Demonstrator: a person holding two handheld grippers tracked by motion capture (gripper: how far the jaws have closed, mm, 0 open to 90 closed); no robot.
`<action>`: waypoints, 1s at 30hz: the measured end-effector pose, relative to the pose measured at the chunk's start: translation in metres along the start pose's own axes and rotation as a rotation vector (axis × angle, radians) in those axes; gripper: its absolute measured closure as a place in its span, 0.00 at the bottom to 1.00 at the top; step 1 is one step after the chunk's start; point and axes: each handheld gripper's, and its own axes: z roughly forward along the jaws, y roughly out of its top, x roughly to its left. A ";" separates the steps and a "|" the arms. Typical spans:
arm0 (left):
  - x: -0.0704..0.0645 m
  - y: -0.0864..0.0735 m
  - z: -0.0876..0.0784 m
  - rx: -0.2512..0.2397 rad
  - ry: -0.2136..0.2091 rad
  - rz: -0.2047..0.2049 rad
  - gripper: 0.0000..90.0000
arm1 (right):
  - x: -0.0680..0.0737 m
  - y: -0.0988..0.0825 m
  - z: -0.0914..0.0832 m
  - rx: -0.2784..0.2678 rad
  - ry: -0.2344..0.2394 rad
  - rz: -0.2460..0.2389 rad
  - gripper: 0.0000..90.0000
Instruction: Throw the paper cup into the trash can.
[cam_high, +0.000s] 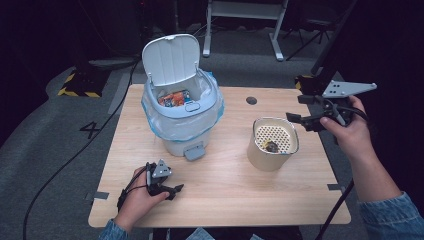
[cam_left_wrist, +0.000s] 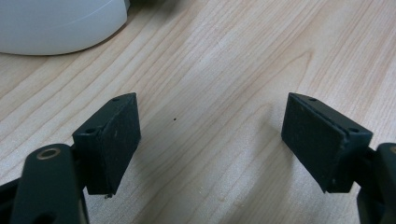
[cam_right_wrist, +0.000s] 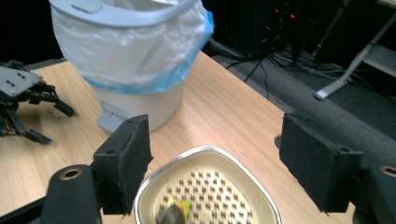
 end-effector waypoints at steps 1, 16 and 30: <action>0.000 0.000 0.000 0.000 0.001 0.000 0.22 | -0.001 -0.005 -0.003 0.005 -0.006 0.007 0.28; 0.000 -0.001 -0.001 -0.001 0.003 -0.008 0.23 | -0.006 -0.098 -0.019 0.053 -0.024 0.105 0.27; 0.001 -0.002 -0.003 -0.006 0.000 -0.020 0.24 | 0.013 -0.196 0.003 0.109 -0.019 0.175 0.28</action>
